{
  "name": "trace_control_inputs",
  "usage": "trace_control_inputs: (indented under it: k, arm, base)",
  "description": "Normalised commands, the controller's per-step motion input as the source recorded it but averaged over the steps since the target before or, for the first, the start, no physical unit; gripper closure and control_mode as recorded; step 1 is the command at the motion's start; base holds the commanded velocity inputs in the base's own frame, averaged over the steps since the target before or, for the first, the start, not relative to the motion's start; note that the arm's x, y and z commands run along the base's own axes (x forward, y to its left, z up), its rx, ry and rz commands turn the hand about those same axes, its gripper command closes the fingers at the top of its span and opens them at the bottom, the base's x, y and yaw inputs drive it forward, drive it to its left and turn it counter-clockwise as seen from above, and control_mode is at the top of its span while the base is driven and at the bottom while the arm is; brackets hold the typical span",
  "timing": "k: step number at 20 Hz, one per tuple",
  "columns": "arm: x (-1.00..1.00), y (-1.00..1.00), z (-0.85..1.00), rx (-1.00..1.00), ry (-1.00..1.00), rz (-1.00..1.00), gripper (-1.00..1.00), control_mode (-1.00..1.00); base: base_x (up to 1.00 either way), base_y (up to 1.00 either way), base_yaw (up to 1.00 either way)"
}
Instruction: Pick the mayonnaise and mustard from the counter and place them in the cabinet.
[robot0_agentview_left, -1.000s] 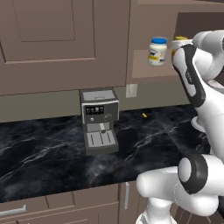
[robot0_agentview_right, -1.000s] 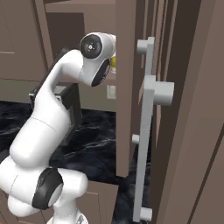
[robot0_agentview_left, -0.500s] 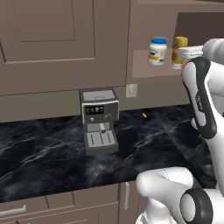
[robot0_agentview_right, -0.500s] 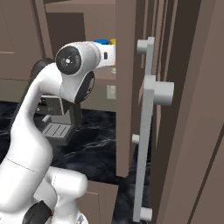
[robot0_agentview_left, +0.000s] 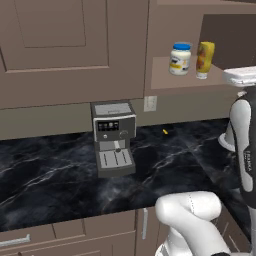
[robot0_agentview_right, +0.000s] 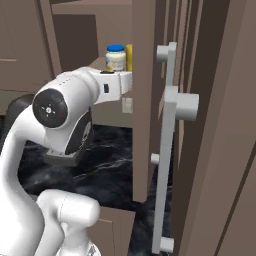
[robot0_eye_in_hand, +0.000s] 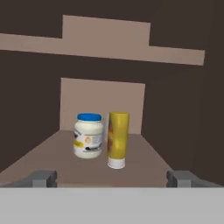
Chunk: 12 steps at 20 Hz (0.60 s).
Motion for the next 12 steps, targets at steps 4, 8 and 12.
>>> trace_control_inputs:
  k: [4,8,12]
  arm:
    - [-0.73,0.05,-0.18,0.00,0.00,0.00,-1.00,-1.00]
    - [-0.47,0.13,-0.46,0.00,0.07,0.00,-1.00,-1.00]
    - [-0.30,0.19,-0.69,0.00,0.16,0.00,-1.00,-1.00]
  base:
    - [0.00,0.00,0.00]
    - [0.00,0.00,0.00]
    - [0.00,0.00,0.00]
